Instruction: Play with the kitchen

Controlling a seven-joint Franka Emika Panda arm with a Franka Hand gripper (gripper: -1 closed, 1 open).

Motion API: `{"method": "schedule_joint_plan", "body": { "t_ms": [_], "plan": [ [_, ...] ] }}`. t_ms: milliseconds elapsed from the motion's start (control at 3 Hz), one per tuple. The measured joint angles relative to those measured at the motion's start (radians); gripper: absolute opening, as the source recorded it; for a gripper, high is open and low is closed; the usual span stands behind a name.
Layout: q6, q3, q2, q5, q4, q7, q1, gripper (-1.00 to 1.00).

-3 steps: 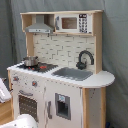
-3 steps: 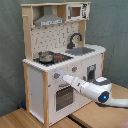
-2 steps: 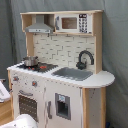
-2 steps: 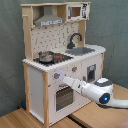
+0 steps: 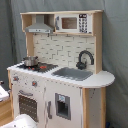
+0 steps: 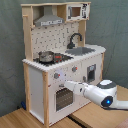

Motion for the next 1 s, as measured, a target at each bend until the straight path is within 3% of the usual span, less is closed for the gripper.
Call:
{"method": "schedule_joint_plan", "body": {
  "t_ms": [1000],
  "plan": [
    [-0.036, 0.007, 0.000, -0.038, -0.050, -0.283, 0.105, 1.00]
  ]
}}
